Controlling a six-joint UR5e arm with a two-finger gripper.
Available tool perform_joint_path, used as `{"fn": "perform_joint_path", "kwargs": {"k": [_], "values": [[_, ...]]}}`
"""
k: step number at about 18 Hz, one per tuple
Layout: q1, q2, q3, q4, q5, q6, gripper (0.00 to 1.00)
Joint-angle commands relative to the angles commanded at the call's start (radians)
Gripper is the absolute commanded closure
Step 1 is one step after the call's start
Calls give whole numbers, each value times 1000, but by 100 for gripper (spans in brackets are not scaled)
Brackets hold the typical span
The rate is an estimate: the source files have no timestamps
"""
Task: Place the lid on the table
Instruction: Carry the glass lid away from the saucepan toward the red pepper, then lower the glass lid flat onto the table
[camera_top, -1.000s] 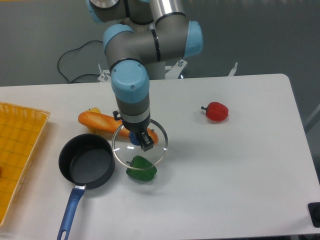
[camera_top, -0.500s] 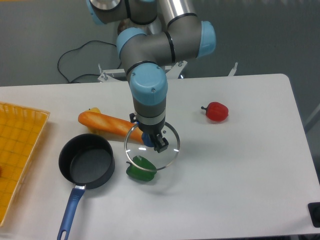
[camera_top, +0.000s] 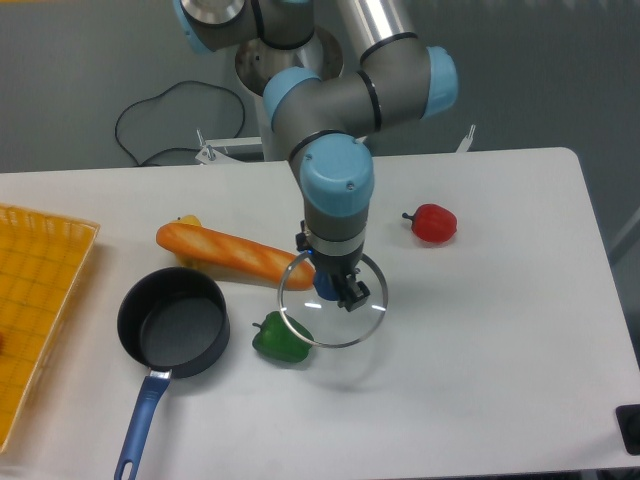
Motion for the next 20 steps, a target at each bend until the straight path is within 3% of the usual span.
{"fn": "perform_joint_path", "kwargs": {"k": [8, 20], "values": [[26, -54, -21, 78, 35, 15, 37], [52, -117, -20, 89, 37, 26, 37]]}}
